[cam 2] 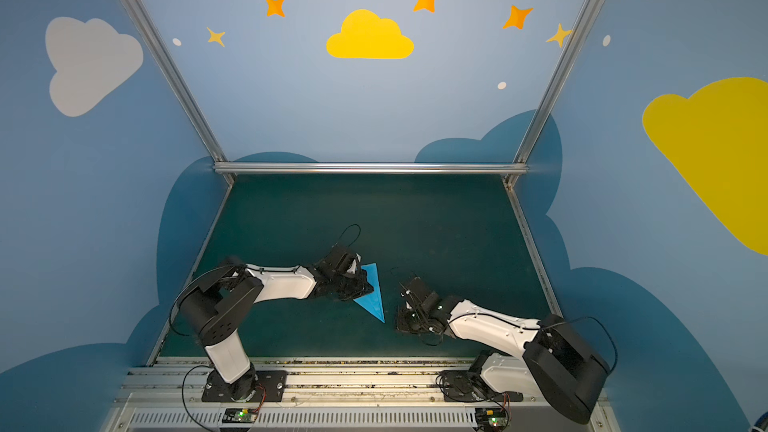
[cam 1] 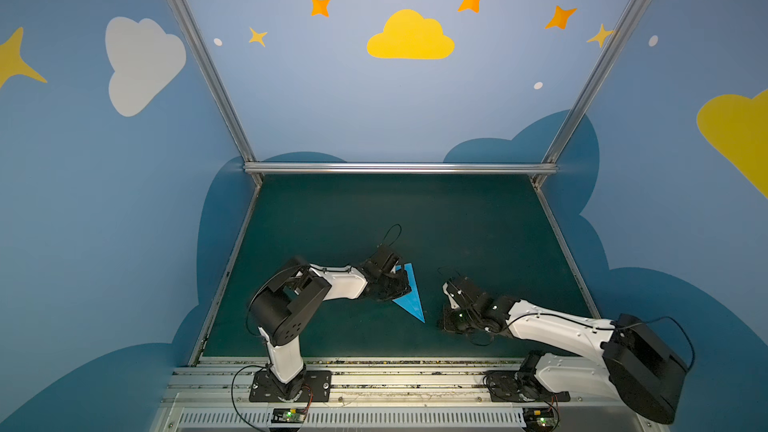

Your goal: Fold a paper plane with a square sheet of paper (fold left side to right side)

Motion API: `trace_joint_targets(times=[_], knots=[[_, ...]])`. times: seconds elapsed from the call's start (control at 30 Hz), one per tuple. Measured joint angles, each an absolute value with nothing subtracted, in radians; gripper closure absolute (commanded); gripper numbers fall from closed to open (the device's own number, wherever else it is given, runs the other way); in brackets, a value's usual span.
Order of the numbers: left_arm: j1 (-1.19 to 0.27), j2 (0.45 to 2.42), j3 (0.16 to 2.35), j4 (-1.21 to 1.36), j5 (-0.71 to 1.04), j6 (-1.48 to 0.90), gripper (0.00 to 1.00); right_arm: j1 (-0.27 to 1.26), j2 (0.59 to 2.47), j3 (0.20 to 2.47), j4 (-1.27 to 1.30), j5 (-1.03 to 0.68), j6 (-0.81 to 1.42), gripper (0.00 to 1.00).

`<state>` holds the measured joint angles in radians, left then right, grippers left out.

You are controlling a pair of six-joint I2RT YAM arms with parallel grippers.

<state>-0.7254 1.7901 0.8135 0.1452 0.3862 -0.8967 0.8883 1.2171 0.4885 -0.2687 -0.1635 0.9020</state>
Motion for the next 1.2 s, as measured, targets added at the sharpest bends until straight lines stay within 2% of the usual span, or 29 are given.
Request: trace_joint_targets(times=[0.2, 0.5, 0.83, 1.2], knots=[[-0.735, 1.791, 0.805, 0.175, 0.366, -0.931, 0.96, 0.904, 1.243, 0.573, -0.261, -0.120, 0.985, 1.00], [-0.740, 1.792, 0.805, 0.181, 0.356, -0.940, 0.96, 0.920, 1.420, 0.653, -0.196, -0.083, 1.077, 1.00], [-0.741, 1.792, 0.805, 0.182, 0.355, -0.940, 0.96, 0.945, 1.538, 0.761, -0.160, -0.071, 1.095, 1.00], [-0.741, 1.792, 0.805, 0.181, 0.354, -0.940, 0.96, 0.947, 1.599, 0.763, -0.143, -0.064, 1.097, 1.00]])
